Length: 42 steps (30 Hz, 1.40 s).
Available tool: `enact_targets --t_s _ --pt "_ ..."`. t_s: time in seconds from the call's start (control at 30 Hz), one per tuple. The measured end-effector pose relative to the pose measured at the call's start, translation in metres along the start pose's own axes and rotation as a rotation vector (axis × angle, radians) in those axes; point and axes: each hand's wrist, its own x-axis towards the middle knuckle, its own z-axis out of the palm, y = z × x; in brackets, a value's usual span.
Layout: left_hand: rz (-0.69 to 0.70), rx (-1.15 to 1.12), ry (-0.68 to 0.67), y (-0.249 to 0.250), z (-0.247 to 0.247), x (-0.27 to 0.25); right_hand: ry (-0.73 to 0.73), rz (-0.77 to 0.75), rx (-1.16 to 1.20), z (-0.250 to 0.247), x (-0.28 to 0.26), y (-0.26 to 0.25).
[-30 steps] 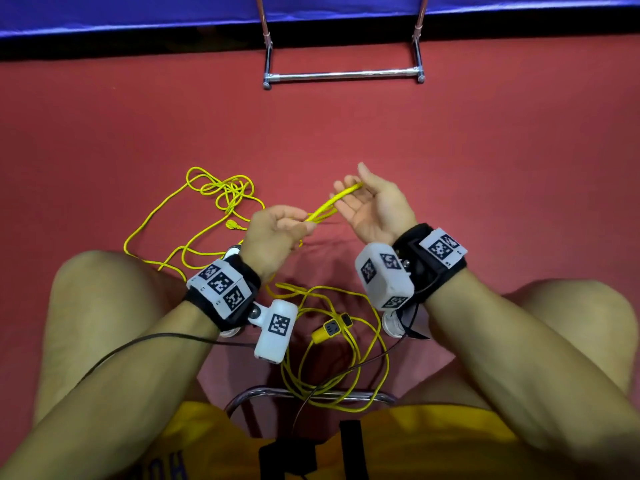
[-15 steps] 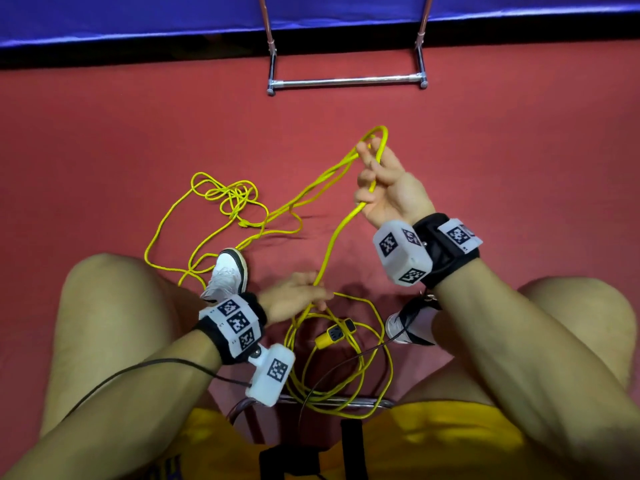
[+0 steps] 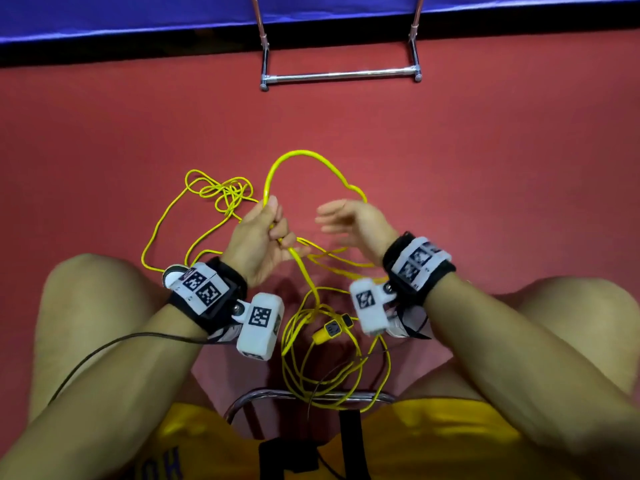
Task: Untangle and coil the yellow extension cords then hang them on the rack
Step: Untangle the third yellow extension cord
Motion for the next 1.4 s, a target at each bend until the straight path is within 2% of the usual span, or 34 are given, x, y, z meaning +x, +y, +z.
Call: enact_targets --t_s 0.13,0.17,0.2,0.27,0.37,0.4,0.5,0.57,0.73,0.87,0.93,1.0,1.07,1.13,1.17,1.23,1.33,1.4 --pt "0.112 -0.178 0.142 0.014 -0.001 0.007 -0.39 0.209 -0.441 0.03 -0.013 0.042" --pt "0.128 -0.225 0.178 0.018 -0.005 0.01 -0.43 0.264 -0.502 0.031 -0.015 0.048" --pt "0.129 -0.257 0.206 0.021 -0.01 0.013 -0.429 0.285 -0.493 0.031 -0.019 0.05" --pt "0.077 -0.204 0.242 0.02 -0.014 0.015 -0.364 0.224 -0.344 0.031 -0.023 0.046" --pt "-0.083 0.116 0.168 0.001 -0.011 0.009 -0.226 0.113 0.023 0.02 -0.018 0.024" --pt "-0.138 0.196 0.117 -0.009 -0.009 0.006 -0.18 0.078 0.158 0.015 -0.017 0.015" --pt "-0.274 0.494 -0.149 -0.03 -0.009 -0.006 -0.096 -0.01 0.47 -0.001 -0.008 -0.003" --pt "-0.253 0.69 -0.238 -0.032 -0.011 -0.011 -0.055 -0.046 0.575 -0.009 -0.003 -0.009" --pt "-0.137 0.43 -0.153 -0.018 -0.009 -0.008 0.128 -0.114 0.8 -0.027 0.01 -0.022" --pt "-0.083 0.35 -0.006 -0.016 -0.001 -0.004 0.225 -0.147 0.826 -0.034 0.017 -0.021" --pt "-0.009 0.365 0.076 -0.015 0.0 0.0 0.253 -0.128 0.797 -0.033 0.018 -0.02" --pt "0.008 0.359 0.129 -0.014 0.001 0.001 0.255 -0.095 0.703 -0.032 0.018 -0.018" --pt "-0.021 0.274 0.139 -0.014 0.004 -0.001 0.183 -0.028 0.41 -0.027 0.013 -0.013" --pt "-0.044 0.177 0.115 -0.011 0.01 -0.006 0.01 0.094 0.121 -0.013 0.005 0.0" --pt "-0.053 0.16 0.103 -0.01 0.011 -0.006 -0.097 0.135 0.072 -0.003 0.0 0.007" --pt "-0.093 0.177 0.093 -0.009 0.014 -0.009 -0.227 0.119 0.138 0.015 -0.005 0.02" --pt "-0.101 0.199 0.087 -0.013 0.019 -0.014 -0.129 0.105 0.258 0.025 -0.003 0.025" --pt "-0.027 0.241 0.169 -0.018 0.018 -0.01 -0.083 0.13 0.329 0.024 -0.002 0.024"
